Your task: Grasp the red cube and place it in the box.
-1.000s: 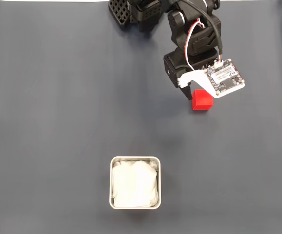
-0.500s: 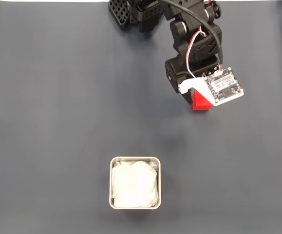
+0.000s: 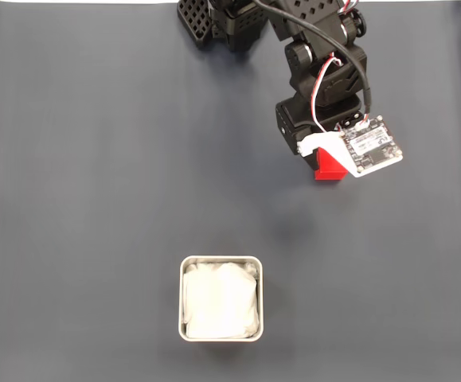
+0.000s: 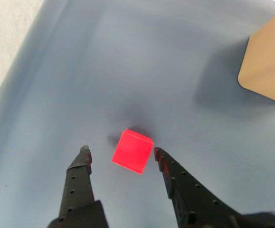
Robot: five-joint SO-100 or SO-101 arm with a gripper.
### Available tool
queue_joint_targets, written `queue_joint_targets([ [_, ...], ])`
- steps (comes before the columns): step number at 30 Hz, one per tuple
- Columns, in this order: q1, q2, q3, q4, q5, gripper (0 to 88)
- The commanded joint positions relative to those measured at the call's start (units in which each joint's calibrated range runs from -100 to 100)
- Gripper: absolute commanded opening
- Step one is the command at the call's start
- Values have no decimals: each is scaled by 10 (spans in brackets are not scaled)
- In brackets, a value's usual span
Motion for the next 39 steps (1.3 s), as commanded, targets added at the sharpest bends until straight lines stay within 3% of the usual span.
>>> queue_joint_targets([
  [1,-10,-1,-4,-13,-4,311],
  [31,-38,17,-2,-49,0,314],
  [39,-44,25,-1,-44,11,273],
])
